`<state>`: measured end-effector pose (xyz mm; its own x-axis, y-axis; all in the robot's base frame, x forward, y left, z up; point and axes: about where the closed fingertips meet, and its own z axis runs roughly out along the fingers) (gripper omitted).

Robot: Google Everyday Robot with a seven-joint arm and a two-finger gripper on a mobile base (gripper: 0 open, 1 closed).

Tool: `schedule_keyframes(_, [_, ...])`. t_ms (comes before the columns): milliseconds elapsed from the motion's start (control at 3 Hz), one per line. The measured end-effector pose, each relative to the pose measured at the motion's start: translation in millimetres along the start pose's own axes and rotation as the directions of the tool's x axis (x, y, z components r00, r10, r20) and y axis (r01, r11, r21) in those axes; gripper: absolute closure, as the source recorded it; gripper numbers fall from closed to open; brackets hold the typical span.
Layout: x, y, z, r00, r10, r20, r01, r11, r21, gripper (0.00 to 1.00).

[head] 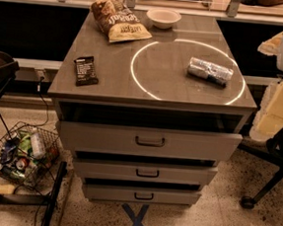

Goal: Place redbull can upright

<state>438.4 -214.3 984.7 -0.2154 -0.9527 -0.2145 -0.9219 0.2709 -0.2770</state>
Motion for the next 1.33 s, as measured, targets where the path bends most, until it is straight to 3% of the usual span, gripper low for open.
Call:
schedule_keyframes(333, [0, 0, 0, 1.000, 0.000, 0.000, 0.000, 1.0000, 0.000, 0.00])
schedule_keyframes(667, [-10, -23, 2, 0.998, 0.039, 0.047, -0.039, 0.9990, 0.019, 0.00])
schedule_keyframes(1333, [-34, -81, 13, 0.987, 0.144, 0.074, -0.152, 0.9821, 0.111, 0.00])
